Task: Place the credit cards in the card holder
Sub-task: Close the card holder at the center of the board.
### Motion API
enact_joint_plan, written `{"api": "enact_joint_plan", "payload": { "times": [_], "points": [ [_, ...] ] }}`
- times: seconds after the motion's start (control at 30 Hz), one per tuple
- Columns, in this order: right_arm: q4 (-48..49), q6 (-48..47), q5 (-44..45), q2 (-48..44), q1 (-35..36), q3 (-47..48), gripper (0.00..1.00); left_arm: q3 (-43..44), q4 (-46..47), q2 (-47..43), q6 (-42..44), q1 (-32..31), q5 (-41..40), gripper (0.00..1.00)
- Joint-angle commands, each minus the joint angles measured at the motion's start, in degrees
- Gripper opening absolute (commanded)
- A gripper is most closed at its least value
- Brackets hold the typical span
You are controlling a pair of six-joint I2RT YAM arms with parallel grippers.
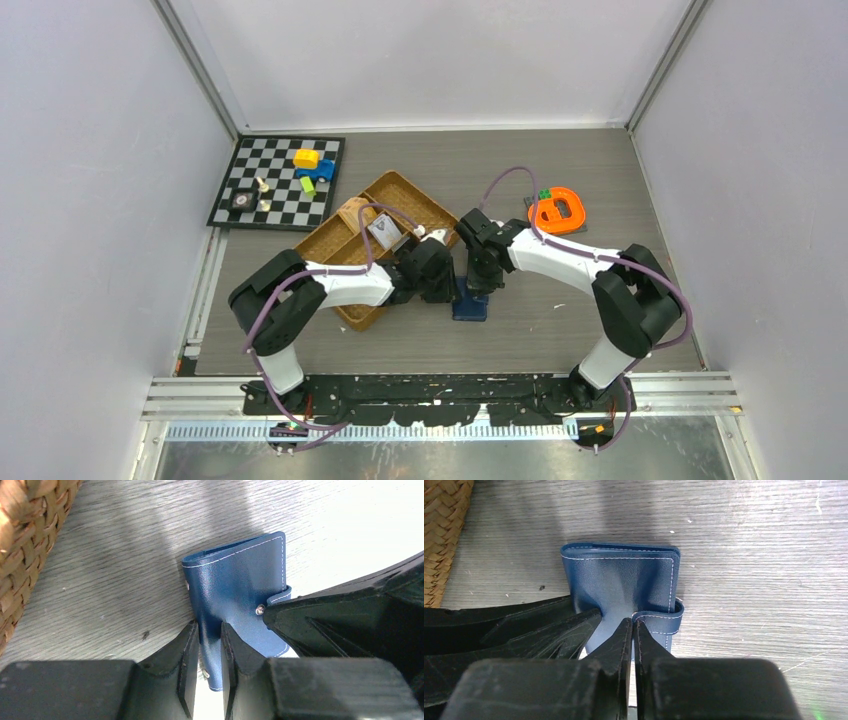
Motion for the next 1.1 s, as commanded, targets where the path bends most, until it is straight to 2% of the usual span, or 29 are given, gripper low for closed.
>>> {"api": "enact_joint_plan", "payload": {
  "times": [0.0,0.1,0.53,1.07],
  "points": [
    [0.9,0.0,1.5,-1.2,0.3,0.3,0.04,-1.2,-6.2,3.2,1.2,-0.9,0.2,0.22],
    [1.0,0.0,0.8,-0.6,0.3,0.1,0.01,-1.2,-6.4,3.1,1.3,-0.9,0.2,0.22],
    [-1.0,-0.8,2.1,1.6,0.5,0.0,0.0,-1.4,-6.5,2.9,1.2,-0.9,0.1,0.21],
    [5.9,0.7,-1.1,-0.6,0.5,-1.5,0.0,-1.6,-6.4,2.8,1.0,-0.9,0.1,0.21]
  ]
}}
